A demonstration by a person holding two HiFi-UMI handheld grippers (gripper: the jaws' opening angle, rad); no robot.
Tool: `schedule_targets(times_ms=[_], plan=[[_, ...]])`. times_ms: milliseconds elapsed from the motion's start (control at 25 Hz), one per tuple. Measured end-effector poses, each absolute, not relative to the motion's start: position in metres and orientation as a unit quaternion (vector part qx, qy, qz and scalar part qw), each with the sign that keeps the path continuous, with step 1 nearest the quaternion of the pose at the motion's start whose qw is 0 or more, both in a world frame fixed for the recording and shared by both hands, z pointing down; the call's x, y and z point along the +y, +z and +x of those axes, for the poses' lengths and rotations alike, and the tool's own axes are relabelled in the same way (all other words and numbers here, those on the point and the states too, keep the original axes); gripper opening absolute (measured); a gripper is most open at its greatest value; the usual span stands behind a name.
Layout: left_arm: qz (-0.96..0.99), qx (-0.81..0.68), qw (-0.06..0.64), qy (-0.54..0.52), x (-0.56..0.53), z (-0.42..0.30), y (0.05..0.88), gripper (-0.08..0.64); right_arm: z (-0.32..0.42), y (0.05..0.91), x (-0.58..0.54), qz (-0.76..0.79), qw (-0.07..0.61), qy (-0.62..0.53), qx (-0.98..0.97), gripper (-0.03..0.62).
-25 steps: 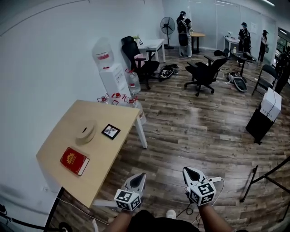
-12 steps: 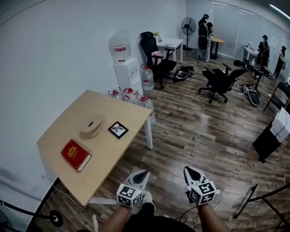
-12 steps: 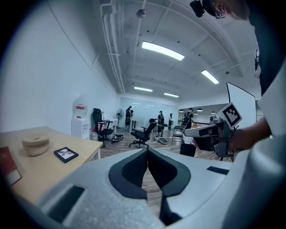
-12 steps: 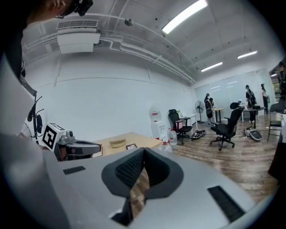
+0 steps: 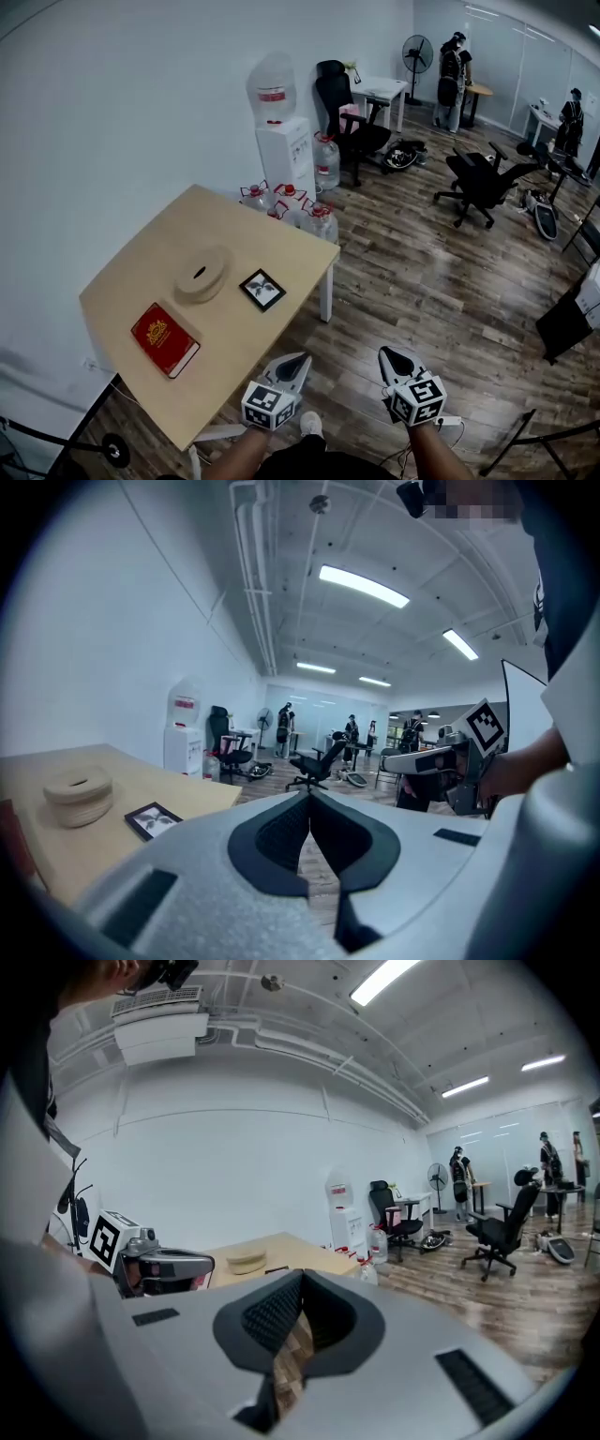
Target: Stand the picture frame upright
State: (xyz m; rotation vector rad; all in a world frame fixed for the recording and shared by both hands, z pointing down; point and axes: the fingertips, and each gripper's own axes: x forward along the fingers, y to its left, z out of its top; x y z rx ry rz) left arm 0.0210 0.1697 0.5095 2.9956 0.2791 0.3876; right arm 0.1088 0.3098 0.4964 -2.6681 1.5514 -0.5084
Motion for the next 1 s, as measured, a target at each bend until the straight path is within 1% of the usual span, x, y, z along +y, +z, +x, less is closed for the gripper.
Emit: schedule_targets(times_ms=[480,760,1000], plan=[[0.987,0.053,0.068,0.134,0.041,0.052,0.524,0.003,0.161,0.512,0.172,-0.831,-0.015,-0.171,0.529,0.009],[0.989,0.009,0.079,0.124,-0.026,0.050,0.524,0.003,0.171,0.514,0.102,-0.813,-0.026,-0.175,0.555,0.009],[0.985,-0.040,0.099,0.135,-0.068,0.048,0.542,0.003,0.190,0.521,0.046,-0.787,-0.031,-0.184,0.588,0.009]])
